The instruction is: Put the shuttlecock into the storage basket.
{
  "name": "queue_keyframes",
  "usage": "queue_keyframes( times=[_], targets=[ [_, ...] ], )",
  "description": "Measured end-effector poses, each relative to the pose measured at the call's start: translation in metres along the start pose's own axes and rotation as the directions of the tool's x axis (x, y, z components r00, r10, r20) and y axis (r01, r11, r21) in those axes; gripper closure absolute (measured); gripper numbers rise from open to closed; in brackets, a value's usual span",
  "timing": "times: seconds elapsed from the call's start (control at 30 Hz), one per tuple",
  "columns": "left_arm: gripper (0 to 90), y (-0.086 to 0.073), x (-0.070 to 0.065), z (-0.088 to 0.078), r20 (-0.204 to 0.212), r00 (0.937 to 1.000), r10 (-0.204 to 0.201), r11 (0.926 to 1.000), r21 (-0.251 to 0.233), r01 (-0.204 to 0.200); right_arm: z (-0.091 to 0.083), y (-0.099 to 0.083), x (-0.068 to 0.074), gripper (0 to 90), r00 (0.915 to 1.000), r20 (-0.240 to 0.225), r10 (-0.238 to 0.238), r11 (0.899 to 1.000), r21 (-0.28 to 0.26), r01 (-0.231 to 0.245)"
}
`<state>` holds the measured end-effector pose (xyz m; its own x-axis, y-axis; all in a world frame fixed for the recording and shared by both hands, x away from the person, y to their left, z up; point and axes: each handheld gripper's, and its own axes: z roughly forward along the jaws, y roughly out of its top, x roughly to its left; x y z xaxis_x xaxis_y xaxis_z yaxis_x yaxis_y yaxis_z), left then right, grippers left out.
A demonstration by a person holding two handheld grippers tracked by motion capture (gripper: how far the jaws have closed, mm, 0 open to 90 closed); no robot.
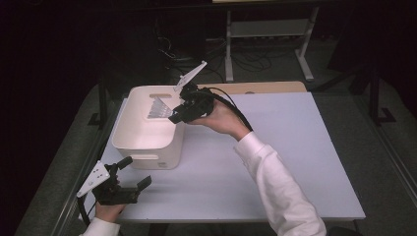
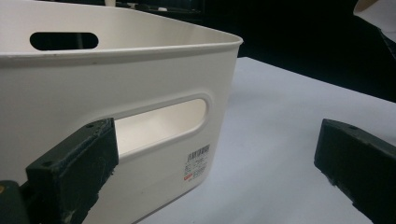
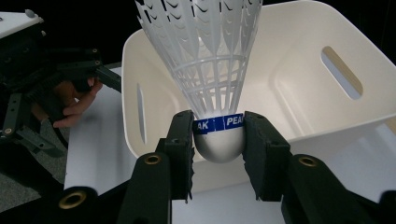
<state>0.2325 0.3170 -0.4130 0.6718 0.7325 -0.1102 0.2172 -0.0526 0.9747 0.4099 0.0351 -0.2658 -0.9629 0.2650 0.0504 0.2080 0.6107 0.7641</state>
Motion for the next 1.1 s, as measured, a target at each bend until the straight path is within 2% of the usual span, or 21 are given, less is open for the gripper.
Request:
queue_keyframes(
  times=[0.3,0.83,1.1],
  targets=[
    [0.0,0.000,0.000,0.000,0.002,1.0000,-0.003,1.0000,-0.002,0.003,0.013,0.009,0.005,63.2,0.9994,-0.019,-0.029,1.000,0.009,0.029],
    [0.0,0.000,-0.001,0.000,0.007,0.9999,-0.009,0.9999,-0.009,0.009,0.032,0.013,0.014,63.2,0.9980,-0.051,-0.038,0.998,0.048,0.040],
    [0.0,0.000,-0.001,0.000,0.007,1.0000,-0.006,1.0000,-0.005,0.006,0.049,0.012,0.017,63.2,0.9963,-0.063,-0.058,0.993,0.100,0.064]
  ],
)
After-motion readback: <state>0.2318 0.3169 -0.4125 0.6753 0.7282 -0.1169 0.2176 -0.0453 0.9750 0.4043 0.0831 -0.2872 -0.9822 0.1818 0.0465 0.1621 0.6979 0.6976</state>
